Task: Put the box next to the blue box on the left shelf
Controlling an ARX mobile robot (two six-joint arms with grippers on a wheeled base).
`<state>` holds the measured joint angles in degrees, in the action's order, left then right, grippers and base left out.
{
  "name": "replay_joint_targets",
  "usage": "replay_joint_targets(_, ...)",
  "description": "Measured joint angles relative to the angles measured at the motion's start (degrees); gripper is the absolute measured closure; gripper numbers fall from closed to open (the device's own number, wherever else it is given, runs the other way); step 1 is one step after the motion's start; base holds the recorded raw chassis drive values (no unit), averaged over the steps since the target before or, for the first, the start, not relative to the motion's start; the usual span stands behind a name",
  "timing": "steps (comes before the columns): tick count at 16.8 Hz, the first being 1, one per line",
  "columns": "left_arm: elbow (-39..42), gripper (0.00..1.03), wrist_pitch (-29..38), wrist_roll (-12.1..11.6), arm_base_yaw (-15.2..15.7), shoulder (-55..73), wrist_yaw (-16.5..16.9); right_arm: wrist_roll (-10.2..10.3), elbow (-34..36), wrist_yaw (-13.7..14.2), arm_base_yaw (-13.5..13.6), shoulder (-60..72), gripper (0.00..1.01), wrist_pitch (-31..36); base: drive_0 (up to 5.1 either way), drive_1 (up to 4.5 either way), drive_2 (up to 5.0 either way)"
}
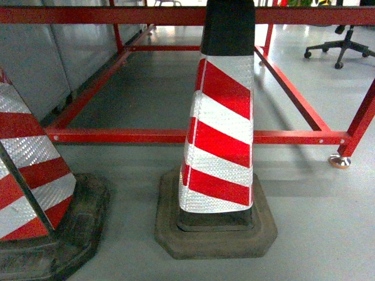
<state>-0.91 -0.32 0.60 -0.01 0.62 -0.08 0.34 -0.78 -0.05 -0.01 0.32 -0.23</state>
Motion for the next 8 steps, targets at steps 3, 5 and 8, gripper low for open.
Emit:
replay_joint_targets(3,0.0,0.05,0.0,0.0,0.0,0.0,0.0,0.0,0.0,0.0,0.0,0.0,0.03,0.0,0.0,0.00,0.0)
replay_joint_targets(5,0.0,0.05,0.0,0.0,0.0,0.0,0.0,0.0,0.0,0.0,0.0,0.0,0.03,0.0,0.0,0.00,0.0)
replay_joint_targets(8,0.0,0.05,-0.1,0.0,0.0,0.0,0.0,0.0,0.0,0.0,0.0,0.0,0.03,-0.2,0.0,0.00,0.0)
